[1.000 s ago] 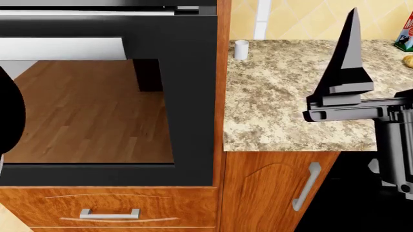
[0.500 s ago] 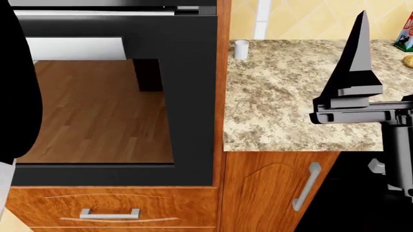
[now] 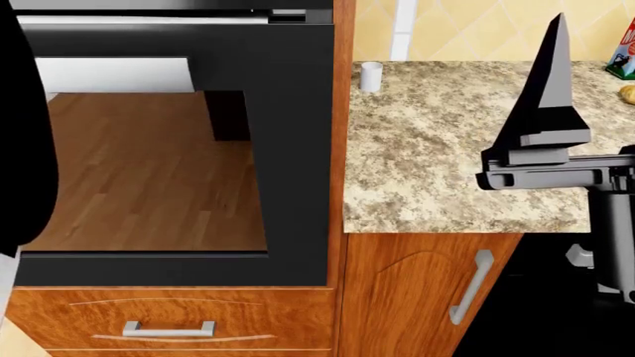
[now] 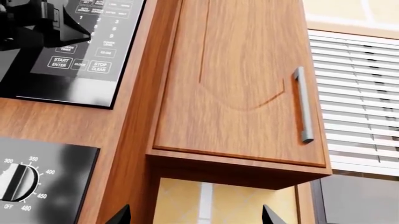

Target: Open the microwave door

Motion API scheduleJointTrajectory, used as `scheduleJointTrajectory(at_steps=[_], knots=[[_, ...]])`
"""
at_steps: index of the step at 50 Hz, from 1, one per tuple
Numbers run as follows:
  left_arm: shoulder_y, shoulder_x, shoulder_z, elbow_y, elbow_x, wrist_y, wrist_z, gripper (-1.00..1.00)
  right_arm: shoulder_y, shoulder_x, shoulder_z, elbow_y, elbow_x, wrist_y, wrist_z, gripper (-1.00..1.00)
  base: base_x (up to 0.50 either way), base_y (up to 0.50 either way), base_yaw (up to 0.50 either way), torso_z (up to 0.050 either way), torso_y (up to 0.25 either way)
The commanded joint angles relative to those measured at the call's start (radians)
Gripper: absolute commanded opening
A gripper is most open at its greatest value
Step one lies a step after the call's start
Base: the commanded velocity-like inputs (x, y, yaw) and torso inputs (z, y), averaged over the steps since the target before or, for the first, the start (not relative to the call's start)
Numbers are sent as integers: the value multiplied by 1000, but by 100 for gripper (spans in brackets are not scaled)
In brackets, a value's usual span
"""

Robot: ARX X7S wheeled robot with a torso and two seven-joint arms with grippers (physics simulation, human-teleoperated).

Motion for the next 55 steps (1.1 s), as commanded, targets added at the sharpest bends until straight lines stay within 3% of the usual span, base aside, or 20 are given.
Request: scheduleJointTrajectory(at_steps=[1,20,35,55], knots=[[46,-32,-20,-1,-9,16,-38,100,10,5,-9,-1,6,2,8,100,0,0,0,0,0],[164,-93,-68,130,-39,0,-106,100,31,10,-34,-3,10,8,22,100,0,0,0,0,0],[284,-123,-146,491,-160,-162,-218,100,36,15,-43,6,12,-3,24,100,0,0,0,0,0],[343,-142,-286,728,-298,-322,-353,100,44,22,-54,7,18,-10,32,100,0,0,0,0,0]])
